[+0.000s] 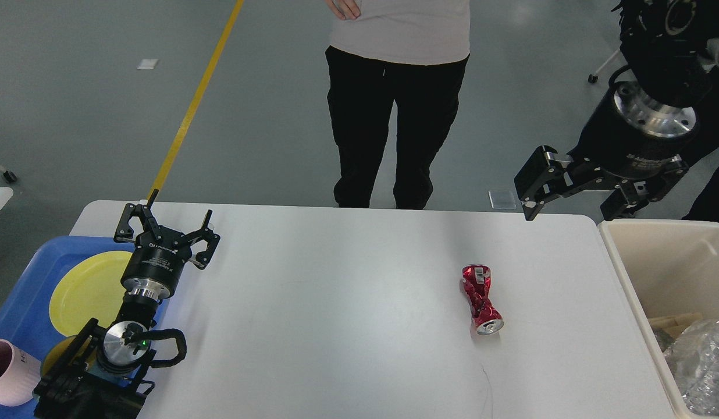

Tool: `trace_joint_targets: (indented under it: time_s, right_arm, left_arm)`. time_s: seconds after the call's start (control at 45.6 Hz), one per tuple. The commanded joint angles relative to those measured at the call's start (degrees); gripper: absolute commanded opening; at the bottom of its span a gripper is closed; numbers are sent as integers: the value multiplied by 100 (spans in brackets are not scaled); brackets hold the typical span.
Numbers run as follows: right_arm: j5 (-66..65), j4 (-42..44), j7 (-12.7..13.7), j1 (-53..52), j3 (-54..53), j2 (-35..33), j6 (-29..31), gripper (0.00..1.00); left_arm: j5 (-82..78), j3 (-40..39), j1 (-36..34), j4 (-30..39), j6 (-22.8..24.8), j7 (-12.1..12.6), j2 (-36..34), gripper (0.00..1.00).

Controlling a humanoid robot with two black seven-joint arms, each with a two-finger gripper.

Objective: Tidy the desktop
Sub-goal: 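Move the right gripper over the red crushed can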

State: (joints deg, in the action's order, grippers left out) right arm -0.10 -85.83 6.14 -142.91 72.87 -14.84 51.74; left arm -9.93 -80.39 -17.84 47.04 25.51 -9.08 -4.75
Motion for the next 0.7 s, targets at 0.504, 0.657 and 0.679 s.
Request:
trace_joint_targets:
  time_s: [0.504, 0.657, 0.679]
  right_arm:
    - [2, -215, -34, 526, -747, -115, -523, 100]
    - [2, 277, -17, 2116, -1178, -45, -1867, 100]
    - [-7, 347, -17, 2354, -1231, -36, -2104, 100]
  left_arm:
    - [-1, 6, 0, -2, -2, -6, 0, 97]
    - [-1, 6, 0, -2, -2, -6, 0, 97]
    - [-1, 6, 0, -2, -2, -6, 0, 97]
